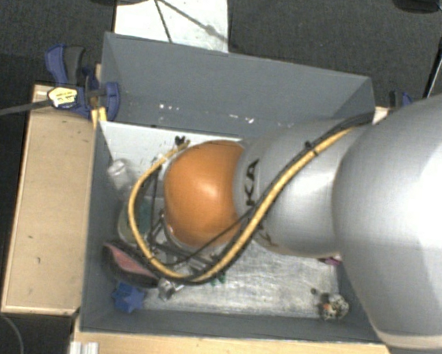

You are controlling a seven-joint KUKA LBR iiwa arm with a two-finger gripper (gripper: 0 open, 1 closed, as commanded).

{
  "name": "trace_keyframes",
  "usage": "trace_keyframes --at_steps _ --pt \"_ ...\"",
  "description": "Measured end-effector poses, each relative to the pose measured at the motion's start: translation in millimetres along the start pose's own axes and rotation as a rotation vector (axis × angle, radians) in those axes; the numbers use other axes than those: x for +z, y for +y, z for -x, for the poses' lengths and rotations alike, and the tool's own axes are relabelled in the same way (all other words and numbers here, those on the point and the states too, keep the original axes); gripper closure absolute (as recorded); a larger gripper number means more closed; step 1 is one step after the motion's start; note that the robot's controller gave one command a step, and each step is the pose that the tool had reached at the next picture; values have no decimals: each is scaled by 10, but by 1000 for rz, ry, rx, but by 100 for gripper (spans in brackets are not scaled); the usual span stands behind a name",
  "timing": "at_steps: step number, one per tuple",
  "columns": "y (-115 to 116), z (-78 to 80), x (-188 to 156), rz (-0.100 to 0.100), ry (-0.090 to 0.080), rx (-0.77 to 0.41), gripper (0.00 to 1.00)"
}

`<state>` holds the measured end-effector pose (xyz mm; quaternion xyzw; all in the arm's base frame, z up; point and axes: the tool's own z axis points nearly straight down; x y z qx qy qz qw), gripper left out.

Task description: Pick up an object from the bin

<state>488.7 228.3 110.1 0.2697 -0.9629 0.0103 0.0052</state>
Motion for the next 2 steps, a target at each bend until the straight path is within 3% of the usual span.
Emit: trace_keyframes --at_steps 1,2 --pt "2 -32 -675 16 -23 -40 100" --pt "-18 37 -1415 15 -27 -62 100"
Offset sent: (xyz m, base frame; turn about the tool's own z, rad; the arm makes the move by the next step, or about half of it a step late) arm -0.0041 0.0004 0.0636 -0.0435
